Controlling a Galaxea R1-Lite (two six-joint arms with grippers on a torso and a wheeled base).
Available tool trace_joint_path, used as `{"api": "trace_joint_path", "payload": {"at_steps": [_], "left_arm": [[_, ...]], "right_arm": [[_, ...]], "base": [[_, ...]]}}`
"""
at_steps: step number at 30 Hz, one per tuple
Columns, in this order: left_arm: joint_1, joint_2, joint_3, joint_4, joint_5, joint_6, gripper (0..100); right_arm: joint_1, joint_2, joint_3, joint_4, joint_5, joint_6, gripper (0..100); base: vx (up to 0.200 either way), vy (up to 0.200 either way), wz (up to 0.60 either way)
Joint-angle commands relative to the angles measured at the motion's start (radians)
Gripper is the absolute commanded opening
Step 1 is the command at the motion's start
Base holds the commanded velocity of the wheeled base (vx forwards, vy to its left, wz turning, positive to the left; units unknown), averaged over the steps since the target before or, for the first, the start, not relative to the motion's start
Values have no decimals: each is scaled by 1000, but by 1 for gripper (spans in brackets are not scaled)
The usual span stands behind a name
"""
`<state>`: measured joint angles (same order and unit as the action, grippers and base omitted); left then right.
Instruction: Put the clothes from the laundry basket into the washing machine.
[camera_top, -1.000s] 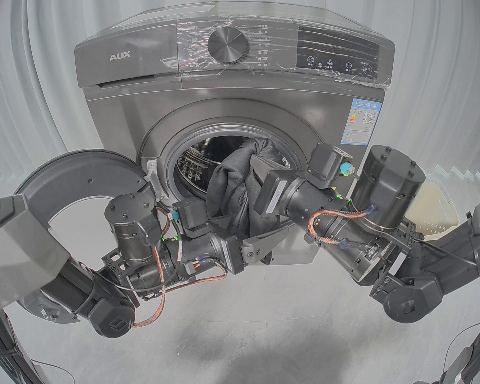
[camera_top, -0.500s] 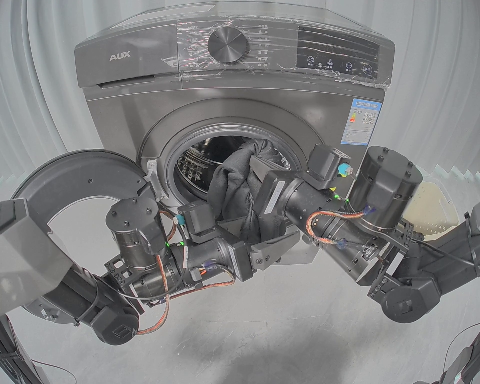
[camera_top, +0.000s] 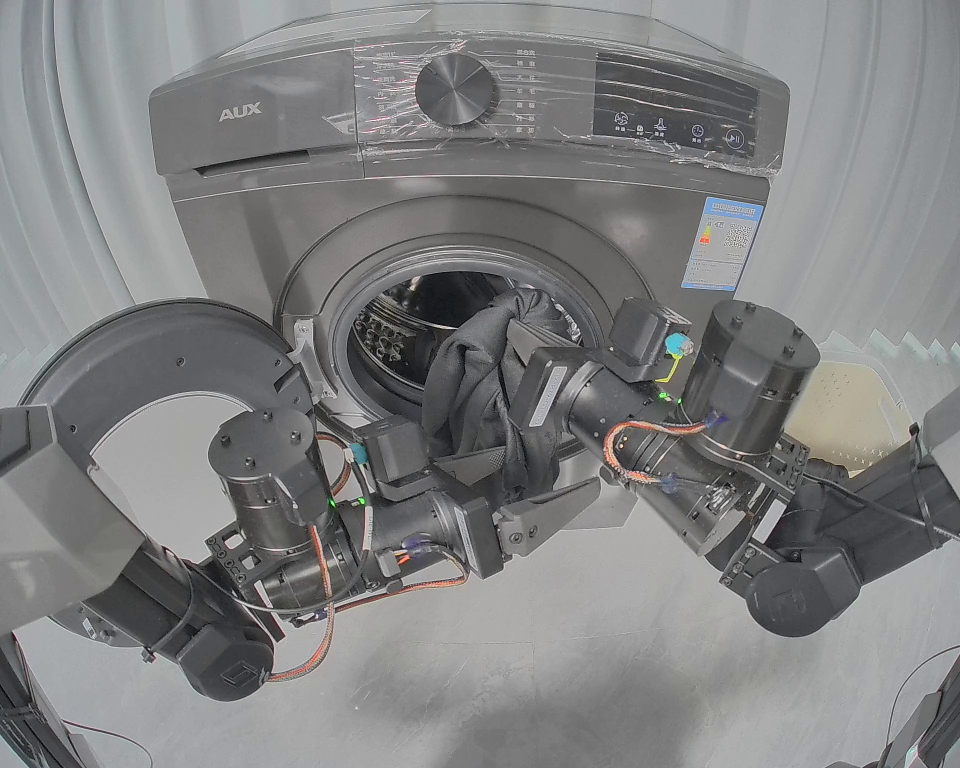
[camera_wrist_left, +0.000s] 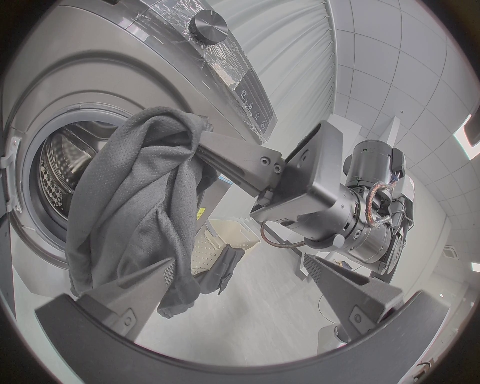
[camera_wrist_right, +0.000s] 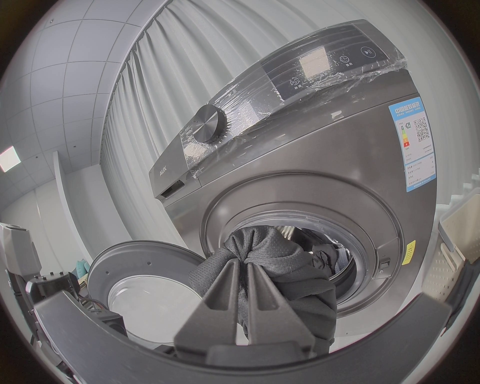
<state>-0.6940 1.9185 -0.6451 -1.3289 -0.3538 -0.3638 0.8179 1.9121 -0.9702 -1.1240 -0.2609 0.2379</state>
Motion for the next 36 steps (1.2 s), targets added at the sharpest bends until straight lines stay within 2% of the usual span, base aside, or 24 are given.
{"api": "trace_joint_path", "payload": {"at_steps": [1,13,14,16,19,21,31,36], "left_arm": [[-9,5,-2,1,-1,-1,100],[2,120,-76,-13,39,11,100],[7,135,-94,-15,69,25,100],[14,146,-102,-15,90,49,100],[30,148,-100,-15,93,77,100],[34,146,-99,-15,98,86,100],[57,132,-93,-19,133,92,100],[70,131,-93,-26,134,129,100]], "right_arm": [[0,8,-4,0,0,0,0],[18,1,1,-7,0,1,0],[23,1,2,-13,0,0,0],[23,-1,2,-14,0,0,0],[21,-1,4,-14,-1,0,0],[20,-1,2,-14,0,0,0],[3,1,5,-13,-1,-15,0],[3,1,7,-13,-1,-17,0]], "base": [[0,0,0],[0,0,0],[0,0,0],[0,0,0],[0,0,0],[0,0,0],[0,0,0],[0,0,0]]}}
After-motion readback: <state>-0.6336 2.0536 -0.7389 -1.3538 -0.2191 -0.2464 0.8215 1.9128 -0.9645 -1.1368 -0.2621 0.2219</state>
